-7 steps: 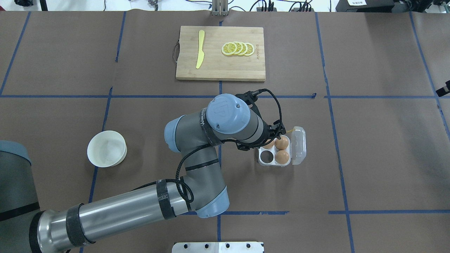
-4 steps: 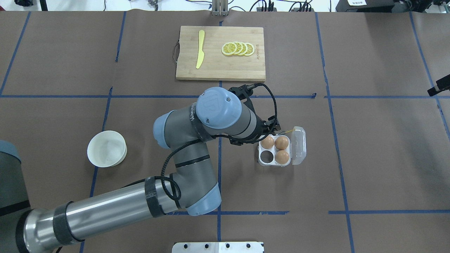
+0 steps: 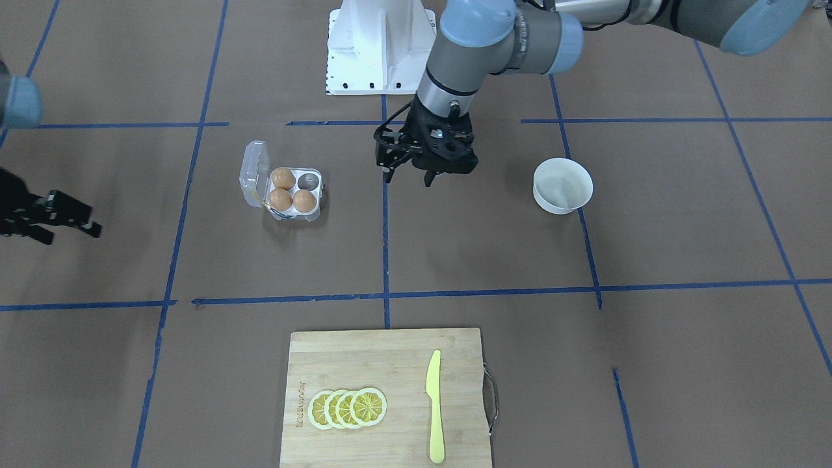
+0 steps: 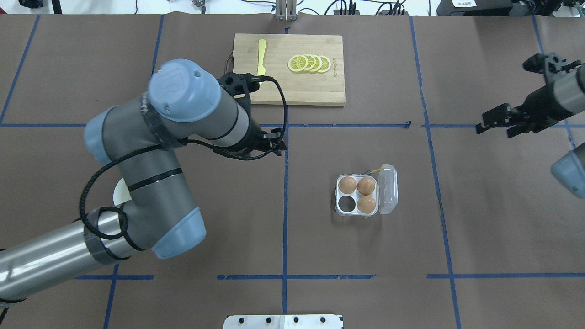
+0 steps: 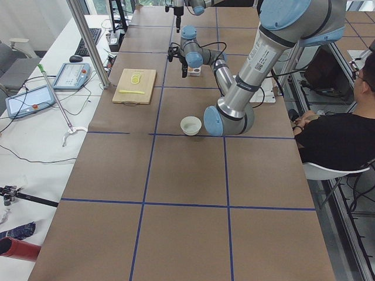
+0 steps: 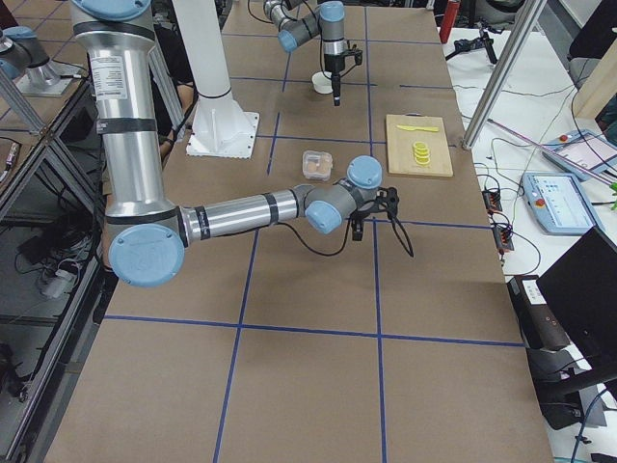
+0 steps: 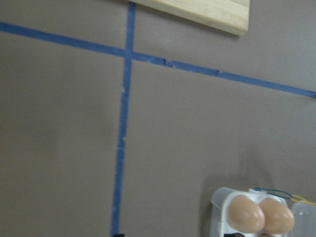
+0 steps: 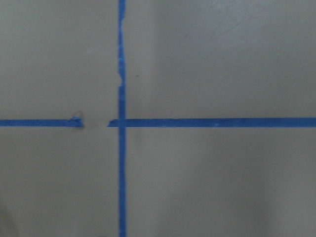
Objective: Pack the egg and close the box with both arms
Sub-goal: 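Push the carton lid closed with the right gripper while the left arm withdraws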
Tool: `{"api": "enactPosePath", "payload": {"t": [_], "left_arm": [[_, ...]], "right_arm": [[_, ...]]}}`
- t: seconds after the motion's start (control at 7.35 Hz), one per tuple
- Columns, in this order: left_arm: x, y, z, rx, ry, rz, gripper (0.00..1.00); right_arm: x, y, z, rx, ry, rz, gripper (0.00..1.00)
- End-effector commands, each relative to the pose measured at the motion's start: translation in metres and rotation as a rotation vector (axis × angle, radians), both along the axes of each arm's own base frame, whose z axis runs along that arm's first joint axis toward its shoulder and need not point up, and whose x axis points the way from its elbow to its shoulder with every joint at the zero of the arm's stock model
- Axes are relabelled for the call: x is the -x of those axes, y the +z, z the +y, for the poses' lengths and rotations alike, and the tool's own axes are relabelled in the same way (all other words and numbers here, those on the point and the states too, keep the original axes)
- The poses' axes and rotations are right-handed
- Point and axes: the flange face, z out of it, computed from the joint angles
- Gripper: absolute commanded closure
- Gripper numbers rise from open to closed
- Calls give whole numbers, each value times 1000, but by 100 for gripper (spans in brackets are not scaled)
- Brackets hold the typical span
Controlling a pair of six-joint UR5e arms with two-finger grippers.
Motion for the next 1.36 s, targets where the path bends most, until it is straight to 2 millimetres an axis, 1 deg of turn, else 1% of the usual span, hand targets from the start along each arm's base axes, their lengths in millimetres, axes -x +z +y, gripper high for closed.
{"api": "enactPosePath", "payload": {"t": [0.0,0.14,0.27,0.41,0.54,0.68,0.82,0.95,1.09,1.22], "left_arm": [[65,40,-43,-121,8,-76,26],[85,75,-53,-136,53,-113,26],[107,82,-67,-177,49,-134,25],[120,94,-73,-184,45,-151,24],[136,99,-82,-206,39,-166,24],[161,120,-87,-223,56,-188,23],[188,152,-79,-227,105,-194,20],[222,180,-81,-251,103,-221,19],[244,214,-77,-274,137,-232,18],[280,252,-72,-303,172,-202,18]], "right_arm": [[120,-81,83,28,55,-56,0],[174,-133,97,58,80,-97,0],[226,-197,103,86,95,-82,0],[252,-251,97,86,131,-19,0],[251,-274,95,77,139,-30,0],[244,-274,90,75,151,-33,0],[207,-266,82,82,175,-44,0],[155,-233,84,118,165,-36,0],[109,-215,65,152,147,-44,0],[63,-189,47,136,110,-33,0]]}}
